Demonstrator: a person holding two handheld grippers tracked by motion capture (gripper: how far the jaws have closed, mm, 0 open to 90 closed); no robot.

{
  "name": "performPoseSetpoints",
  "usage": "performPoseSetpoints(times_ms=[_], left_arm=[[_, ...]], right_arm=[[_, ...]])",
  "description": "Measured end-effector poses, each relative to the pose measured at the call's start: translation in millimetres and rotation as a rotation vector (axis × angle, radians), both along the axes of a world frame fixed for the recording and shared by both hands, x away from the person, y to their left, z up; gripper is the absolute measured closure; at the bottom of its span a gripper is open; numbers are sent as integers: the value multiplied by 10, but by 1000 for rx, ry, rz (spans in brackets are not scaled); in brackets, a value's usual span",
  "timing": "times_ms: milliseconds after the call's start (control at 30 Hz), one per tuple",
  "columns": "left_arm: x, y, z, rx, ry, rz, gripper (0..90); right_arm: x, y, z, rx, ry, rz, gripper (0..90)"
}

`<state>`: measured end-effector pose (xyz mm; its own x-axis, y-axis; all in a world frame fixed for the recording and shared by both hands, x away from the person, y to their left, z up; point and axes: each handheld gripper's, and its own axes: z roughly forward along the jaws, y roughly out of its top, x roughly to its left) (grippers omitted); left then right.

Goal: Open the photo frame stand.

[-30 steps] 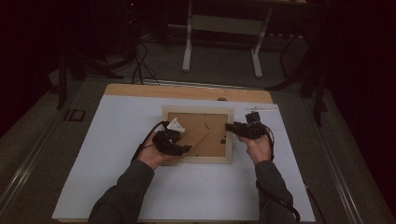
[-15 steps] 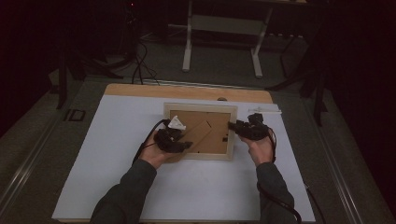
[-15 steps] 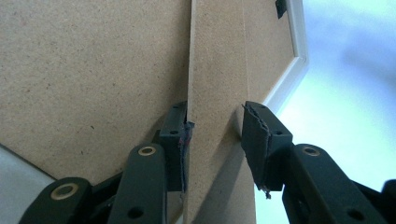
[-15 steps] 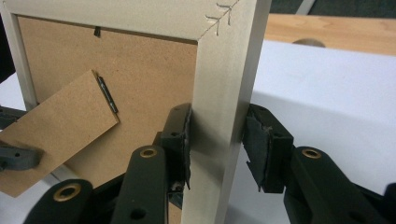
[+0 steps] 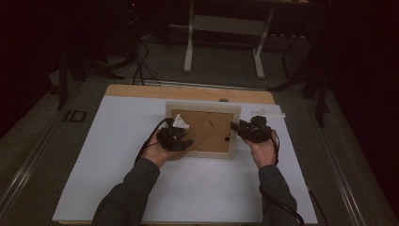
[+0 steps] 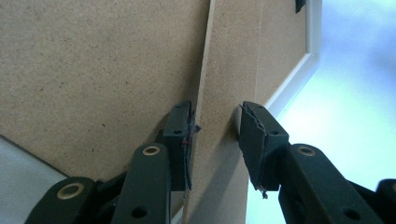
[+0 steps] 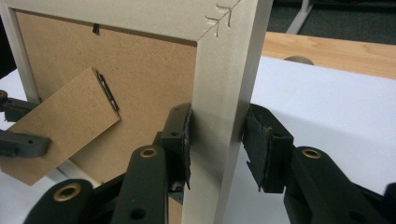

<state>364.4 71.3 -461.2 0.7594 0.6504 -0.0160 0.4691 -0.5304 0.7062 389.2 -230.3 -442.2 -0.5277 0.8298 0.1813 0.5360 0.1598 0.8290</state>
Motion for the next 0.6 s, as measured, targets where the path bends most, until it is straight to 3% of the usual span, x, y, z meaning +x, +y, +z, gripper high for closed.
performPoseSetpoints(times_ms=[267, 367, 533, 600], left_arm=[[35, -18, 0, 26, -17, 18, 664], [50, -24, 15, 36, -33, 25, 678], [48, -74, 23, 100, -68, -2, 698], [52, -89, 21, 106, -69, 0, 703]], right_arm=[[-62, 12, 23, -8, -47, -3, 620], [-92, 29, 47, -33, -70, -1, 621], [-117, 45, 77, -49, -86, -6, 627], [-136, 59, 80, -61, -100, -15, 629]])
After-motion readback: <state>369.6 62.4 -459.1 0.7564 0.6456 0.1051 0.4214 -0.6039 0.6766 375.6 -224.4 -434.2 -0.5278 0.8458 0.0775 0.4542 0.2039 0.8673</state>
